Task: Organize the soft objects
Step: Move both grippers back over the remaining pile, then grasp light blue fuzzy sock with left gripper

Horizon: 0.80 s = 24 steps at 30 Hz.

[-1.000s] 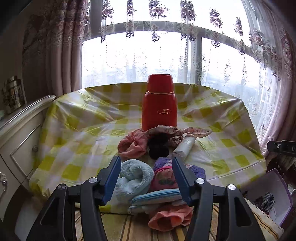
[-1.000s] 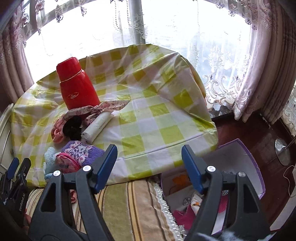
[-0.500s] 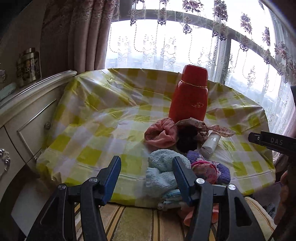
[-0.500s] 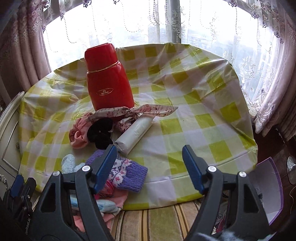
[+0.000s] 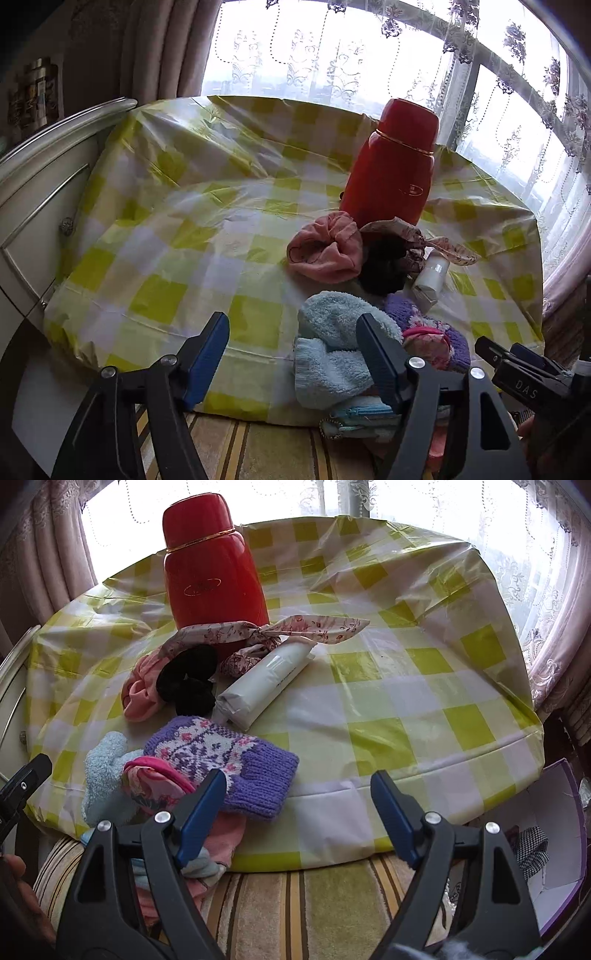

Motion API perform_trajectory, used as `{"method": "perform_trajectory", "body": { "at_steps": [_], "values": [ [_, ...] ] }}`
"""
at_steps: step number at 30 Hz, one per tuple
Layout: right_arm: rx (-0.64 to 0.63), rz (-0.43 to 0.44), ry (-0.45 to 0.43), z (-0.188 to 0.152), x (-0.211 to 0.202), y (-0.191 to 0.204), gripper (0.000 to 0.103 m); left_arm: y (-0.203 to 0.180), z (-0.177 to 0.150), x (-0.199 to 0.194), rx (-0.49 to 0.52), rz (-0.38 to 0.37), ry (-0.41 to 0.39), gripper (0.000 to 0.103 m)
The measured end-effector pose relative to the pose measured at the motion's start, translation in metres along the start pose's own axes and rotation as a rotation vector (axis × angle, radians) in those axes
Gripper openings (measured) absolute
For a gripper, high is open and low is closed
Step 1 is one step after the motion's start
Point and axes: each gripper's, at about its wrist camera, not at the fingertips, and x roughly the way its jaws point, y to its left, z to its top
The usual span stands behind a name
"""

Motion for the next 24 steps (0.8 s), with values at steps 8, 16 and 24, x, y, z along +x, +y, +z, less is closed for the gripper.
{"method": "perform_trajectory", "body": {
  "at_steps": [8,16,24],
  "values": [
    [0.028,0.005,0.045,-0.001,0.011,-0.006,0.083,-0.038,0.010,0.047,0.043,-0.121,0.191,0.084],
    [0.041,0.016,0.097,0.003,0.023,-0.007,0.083,-0.007,0.004,0.086,-0.103,-0.109,0.312,0.049],
    [0.026,0.011,0.140,0.011,0.037,-0.003,0.083,-0.005,0.003,0.078,-0.098,-0.117,0.211,0.019]
  ]
}}
